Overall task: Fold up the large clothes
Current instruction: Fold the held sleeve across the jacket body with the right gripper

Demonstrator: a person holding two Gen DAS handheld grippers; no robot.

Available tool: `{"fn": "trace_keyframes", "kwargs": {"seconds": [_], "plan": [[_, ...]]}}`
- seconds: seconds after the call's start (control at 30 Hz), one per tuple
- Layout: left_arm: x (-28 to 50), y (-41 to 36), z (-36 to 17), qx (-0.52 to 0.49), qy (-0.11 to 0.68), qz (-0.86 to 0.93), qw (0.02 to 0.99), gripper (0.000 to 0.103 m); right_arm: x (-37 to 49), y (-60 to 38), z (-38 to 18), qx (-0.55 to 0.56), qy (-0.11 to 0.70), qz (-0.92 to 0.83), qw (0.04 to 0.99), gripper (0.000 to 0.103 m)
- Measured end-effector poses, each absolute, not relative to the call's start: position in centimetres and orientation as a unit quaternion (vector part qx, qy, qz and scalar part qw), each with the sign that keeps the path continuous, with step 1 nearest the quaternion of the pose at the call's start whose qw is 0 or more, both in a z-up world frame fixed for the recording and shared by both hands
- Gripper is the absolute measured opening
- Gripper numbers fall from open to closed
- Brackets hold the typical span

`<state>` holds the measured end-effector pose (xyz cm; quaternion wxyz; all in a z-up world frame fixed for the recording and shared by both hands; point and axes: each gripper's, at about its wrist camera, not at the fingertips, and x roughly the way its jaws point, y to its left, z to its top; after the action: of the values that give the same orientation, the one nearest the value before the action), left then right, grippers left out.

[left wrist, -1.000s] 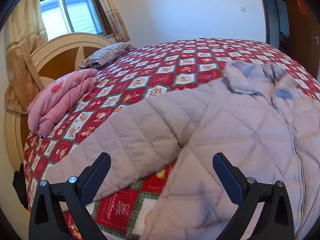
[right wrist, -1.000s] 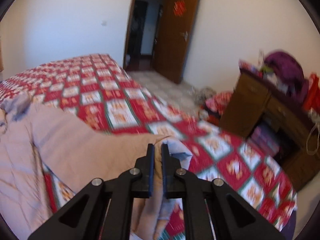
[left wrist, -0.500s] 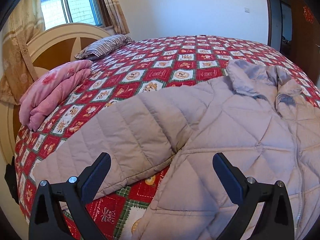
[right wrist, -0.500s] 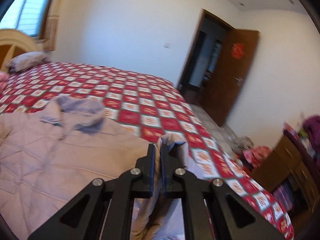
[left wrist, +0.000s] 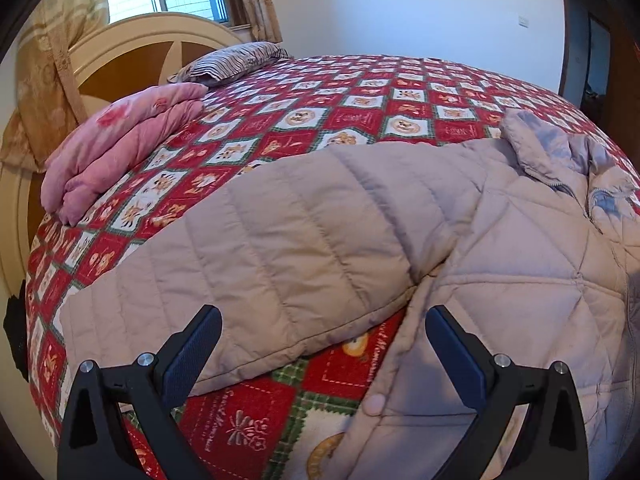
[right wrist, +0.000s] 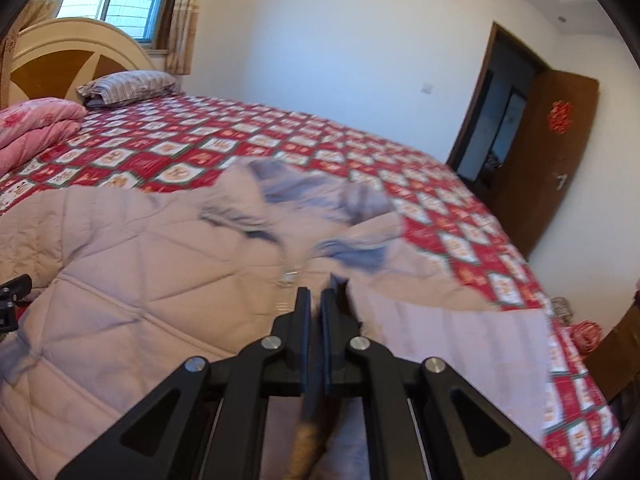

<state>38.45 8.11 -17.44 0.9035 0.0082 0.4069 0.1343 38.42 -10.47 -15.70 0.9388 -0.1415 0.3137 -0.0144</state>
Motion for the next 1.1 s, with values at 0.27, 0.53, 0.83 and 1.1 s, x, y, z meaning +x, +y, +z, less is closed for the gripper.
{"fn": "trace_keyframes", "kwargs": {"seconds": [0.27, 0.53, 0.83, 1.1], "plan": [[37.5, 7.8, -15.4, -0.009, 0.401, 0.127, 0.907, 0.102, 37.5, -7.9, -16.4, -0.145, 0.321, 0.032, 0.935, 0.026], [37.6, -2.4, -12.6, -0.001, 0.387, 0.031, 0.921, 0.102, 30.9, -18.7, -12.4, -0.133, 0.291, -0.057, 0.946, 0.080], [38.0, -17.2, -14.3, 0.062, 0.408, -0.084, 0.907, 0.102, 25.6, -26.8, -13.3, -0.111, 0.297, -0.131, 0.939, 0.092], [39.0, -21.2, -17.7, 0.031, 0.456, -0.167, 0.874, 0.022, 24.0, -29.3, -15.9, -0.088, 0.303, -0.143, 0.938, 0.092]]}}
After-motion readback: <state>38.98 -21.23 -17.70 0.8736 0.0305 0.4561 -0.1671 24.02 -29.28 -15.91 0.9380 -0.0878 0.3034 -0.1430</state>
